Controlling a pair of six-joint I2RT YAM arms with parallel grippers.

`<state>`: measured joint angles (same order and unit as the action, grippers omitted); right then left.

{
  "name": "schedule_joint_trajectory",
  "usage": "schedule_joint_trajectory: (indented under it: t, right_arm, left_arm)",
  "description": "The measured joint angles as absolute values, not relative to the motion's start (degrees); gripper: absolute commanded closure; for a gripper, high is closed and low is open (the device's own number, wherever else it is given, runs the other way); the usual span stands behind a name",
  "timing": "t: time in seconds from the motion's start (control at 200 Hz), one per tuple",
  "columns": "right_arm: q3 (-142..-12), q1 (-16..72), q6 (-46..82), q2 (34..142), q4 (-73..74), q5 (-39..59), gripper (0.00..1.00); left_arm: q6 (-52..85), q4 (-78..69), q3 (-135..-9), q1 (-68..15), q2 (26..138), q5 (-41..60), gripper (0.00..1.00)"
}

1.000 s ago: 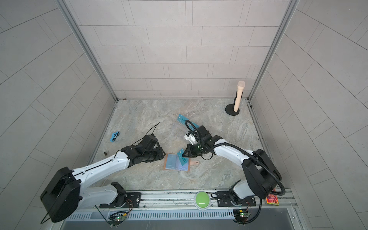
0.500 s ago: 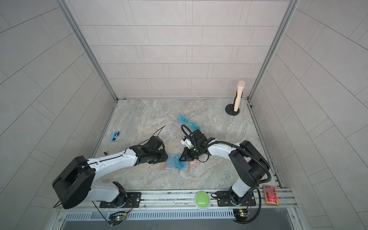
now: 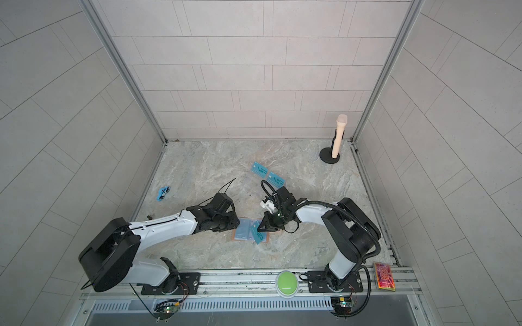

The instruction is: Put the credit cards into the card holder

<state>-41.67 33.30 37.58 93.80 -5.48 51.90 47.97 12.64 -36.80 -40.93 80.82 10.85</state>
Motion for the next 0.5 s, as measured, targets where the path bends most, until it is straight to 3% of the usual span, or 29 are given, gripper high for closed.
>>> schedule_joint_trajectory:
  t: [0.501]
  right_arm:
    - [-42.5, 33.4, 37.1, 90.1, -8.6, 51.0, 1.0]
  left_arm:
    - [48.2, 12.2, -36.6, -40.9, 80.8, 10.9, 0.62]
